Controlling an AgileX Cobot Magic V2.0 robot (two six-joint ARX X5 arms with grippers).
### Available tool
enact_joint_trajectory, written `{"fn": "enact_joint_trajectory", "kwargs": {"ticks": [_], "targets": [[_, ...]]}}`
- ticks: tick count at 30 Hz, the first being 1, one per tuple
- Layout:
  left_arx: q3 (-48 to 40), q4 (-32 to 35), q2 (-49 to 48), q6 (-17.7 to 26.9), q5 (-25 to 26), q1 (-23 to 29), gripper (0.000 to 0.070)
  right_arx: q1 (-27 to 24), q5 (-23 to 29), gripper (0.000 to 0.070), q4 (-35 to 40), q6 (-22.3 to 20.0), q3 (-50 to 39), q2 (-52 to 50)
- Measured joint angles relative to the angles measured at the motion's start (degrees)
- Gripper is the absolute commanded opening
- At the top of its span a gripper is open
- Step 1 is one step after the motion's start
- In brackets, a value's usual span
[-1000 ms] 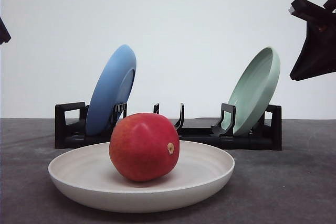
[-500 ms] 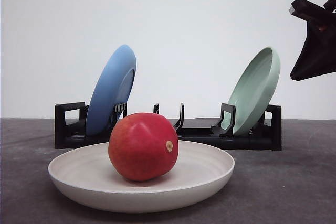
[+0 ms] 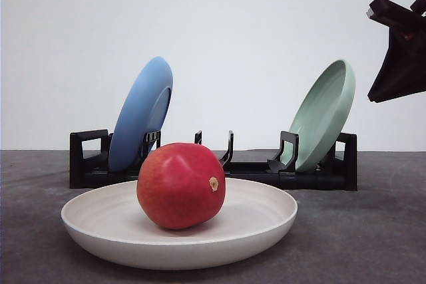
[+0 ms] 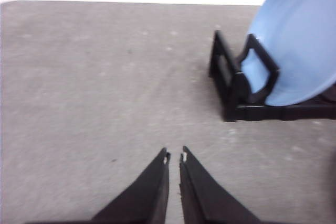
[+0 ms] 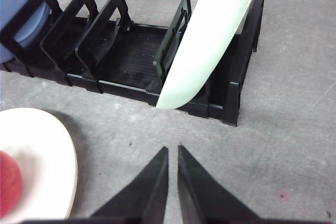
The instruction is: Place pomegranate in white plate
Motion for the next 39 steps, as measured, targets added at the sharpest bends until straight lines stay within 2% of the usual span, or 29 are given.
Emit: {"fn": "enact_joint_trajectory", "kwargs": {"ticks": [8,18,39], "targets": [[-5.01,0.40,-6.56,-0.14,-2.52,0.26,0.0017,0.00,0.00,0.0025,0.00,0.00,0.00,0.00],[-6.81,5.16,-6.56,-0.64,-5.68,-1.72,0.0017,0.00,0.00,0.0025,0.00,0.00,0.00,0.00],[-6.81,5.14,-6.54,-1.27,-5.99,-2.74,0.0018,0.00,0.00,0.0026,0.02,0.00,0.00,0.00]]}}
